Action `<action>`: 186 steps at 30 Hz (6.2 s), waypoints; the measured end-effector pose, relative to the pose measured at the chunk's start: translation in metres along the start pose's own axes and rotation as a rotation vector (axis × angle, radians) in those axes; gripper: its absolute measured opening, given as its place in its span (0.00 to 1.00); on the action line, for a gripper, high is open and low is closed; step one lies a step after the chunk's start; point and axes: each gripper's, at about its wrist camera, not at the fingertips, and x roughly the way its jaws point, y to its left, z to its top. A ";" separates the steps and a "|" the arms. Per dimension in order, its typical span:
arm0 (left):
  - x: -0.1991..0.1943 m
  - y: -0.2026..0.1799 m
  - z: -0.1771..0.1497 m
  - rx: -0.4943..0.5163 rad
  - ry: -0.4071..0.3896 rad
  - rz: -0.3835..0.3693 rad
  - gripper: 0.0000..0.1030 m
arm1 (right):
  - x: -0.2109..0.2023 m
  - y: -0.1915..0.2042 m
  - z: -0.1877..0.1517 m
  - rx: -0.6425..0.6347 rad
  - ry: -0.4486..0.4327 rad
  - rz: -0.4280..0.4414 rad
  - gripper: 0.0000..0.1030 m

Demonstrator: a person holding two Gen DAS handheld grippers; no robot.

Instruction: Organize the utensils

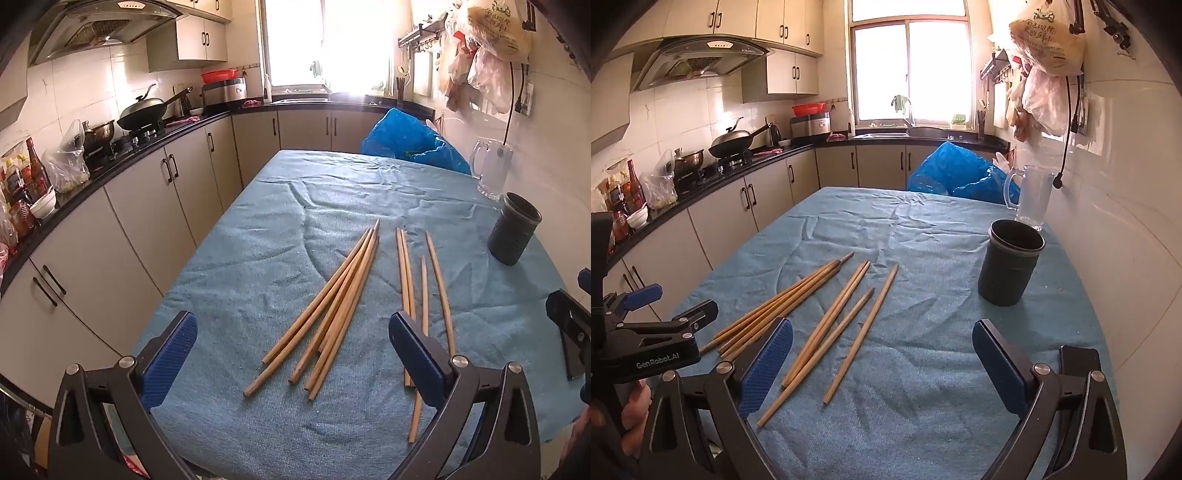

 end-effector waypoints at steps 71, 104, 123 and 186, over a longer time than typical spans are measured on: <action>0.042 -0.001 -0.002 0.020 0.106 0.010 1.00 | 0.035 -0.010 -0.006 0.029 0.105 0.013 0.97; 0.137 -0.037 0.069 0.217 0.345 -0.159 0.43 | 0.078 -0.025 0.031 0.069 0.231 0.061 0.72; 0.217 -0.028 0.094 0.184 0.440 -0.129 0.26 | 0.084 -0.035 0.031 0.092 0.244 0.049 0.72; 0.164 0.035 0.124 -0.019 0.331 -0.416 0.07 | 0.298 0.031 0.093 0.074 0.651 0.081 0.16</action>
